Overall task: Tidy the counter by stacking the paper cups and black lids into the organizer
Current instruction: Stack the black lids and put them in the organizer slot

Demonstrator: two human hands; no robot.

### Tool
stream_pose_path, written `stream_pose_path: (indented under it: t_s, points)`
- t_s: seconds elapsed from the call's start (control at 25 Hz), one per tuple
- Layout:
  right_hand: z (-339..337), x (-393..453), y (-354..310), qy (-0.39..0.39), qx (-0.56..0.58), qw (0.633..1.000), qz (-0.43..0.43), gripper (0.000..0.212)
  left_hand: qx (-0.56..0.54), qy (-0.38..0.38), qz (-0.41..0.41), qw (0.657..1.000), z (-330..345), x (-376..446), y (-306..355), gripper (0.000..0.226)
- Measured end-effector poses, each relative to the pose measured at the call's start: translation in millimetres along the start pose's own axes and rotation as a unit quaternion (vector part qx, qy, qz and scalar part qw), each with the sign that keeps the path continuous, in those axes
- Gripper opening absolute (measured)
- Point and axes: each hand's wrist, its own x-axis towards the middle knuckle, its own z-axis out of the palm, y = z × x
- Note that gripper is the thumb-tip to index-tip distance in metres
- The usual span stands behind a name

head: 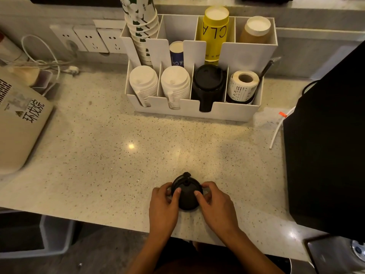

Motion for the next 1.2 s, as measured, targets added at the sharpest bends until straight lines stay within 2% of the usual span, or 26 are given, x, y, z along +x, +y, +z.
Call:
stream_pose_path:
  t_s: [0.4,0.6,0.76,0.92,1.0,1.08,1.2]
  points:
    - [2,6,1,0.009,-0.002,1.0,-0.026,0.031,-0.017,-0.017,0.01,1.0,2,-4,-7,0.035]
    - [4,12,-4,0.002,0.023,1.0,0.008,0.023,-0.006,-0.039,0.035,0.999,3,-2,-9,0.04]
    - [2,22,-5,-0.006,-0.011,1.0,0.018,0.029,0.015,-0.05,0.03,0.998,1,4,-4,0.043]
    - [7,13,0,0.037,-0.075,0.991,-0.1,0.043,0.093,-0.004,0.089,0.992,-1,-6,-3,0.053]
    - [13,10,3,0.02,-0.115,0.981,-0.157,0.05,0.12,0.012,0.149,0.982,3,-10,-3,0.056]
    - [19,9,7,-0.011,-0.149,0.971,-0.186,0.055,0.153,-0.003,0.202,0.967,10,-12,-6,0.06]
    - [25,11,15,-0.026,-0.176,0.964,-0.199,0.057,0.196,-0.025,0.217,0.956,20,-9,-14,0.059]
